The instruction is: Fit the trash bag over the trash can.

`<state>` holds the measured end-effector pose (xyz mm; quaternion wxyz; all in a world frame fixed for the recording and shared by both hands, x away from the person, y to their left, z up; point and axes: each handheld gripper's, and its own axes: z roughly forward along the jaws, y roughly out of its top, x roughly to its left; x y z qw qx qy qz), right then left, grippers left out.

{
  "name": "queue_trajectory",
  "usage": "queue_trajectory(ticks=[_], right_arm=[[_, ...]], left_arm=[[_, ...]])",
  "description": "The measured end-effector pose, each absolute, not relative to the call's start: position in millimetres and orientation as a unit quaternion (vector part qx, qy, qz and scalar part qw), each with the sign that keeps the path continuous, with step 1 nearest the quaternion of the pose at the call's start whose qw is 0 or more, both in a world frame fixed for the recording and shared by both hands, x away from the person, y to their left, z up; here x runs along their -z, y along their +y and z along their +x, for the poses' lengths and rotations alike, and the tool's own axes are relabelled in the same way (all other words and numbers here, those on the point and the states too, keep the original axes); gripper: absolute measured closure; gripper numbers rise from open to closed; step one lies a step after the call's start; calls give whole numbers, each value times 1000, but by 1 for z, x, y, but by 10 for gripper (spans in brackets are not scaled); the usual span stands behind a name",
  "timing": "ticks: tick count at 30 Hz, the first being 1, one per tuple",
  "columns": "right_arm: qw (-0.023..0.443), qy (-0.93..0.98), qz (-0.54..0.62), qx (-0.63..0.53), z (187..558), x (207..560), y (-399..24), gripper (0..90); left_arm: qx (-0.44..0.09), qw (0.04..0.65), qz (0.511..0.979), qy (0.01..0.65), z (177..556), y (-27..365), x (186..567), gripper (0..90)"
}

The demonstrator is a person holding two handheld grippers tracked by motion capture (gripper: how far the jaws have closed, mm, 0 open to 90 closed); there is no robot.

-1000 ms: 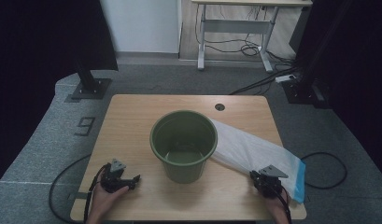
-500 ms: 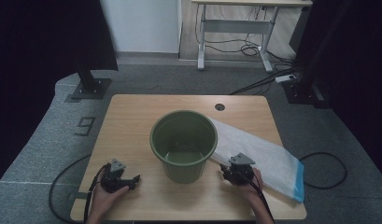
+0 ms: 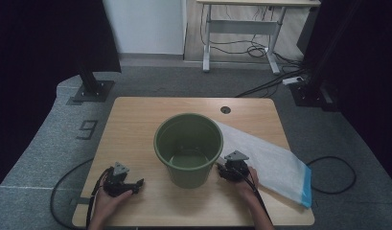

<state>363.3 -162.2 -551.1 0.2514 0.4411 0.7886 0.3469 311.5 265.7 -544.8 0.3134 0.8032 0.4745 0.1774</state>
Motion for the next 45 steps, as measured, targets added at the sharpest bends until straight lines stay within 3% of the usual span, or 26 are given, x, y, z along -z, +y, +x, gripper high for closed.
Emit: queue_trajectory(ticks=[1, 2, 6, 8, 14, 27, 45], right_arm=[[251, 789, 441, -347, 363, 551, -162, 442], [253, 784, 443, -352, 363, 552, -164, 547], [267, 779, 452, -343, 364, 552, -168, 828], [265, 774, 465, -339, 367, 552, -172, 884], [287, 724, 497, -383, 365, 538, -194, 889], [328, 608, 508, -515, 339, 440, -230, 889], [382, 558, 464, -572, 314, 354, -231, 889]], left_arm=[[-177, 313, 803, 474, 312, 266, 545, 137], [-177, 314, 803, 474, 312, 266, 545, 137], [-177, 313, 803, 474, 311, 266, 545, 138], [-177, 313, 803, 474, 311, 266, 545, 138], [-177, 314, 803, 475, 312, 266, 545, 138], [-177, 314, 803, 474, 311, 266, 545, 138], [-177, 313, 803, 475, 311, 266, 545, 138]])
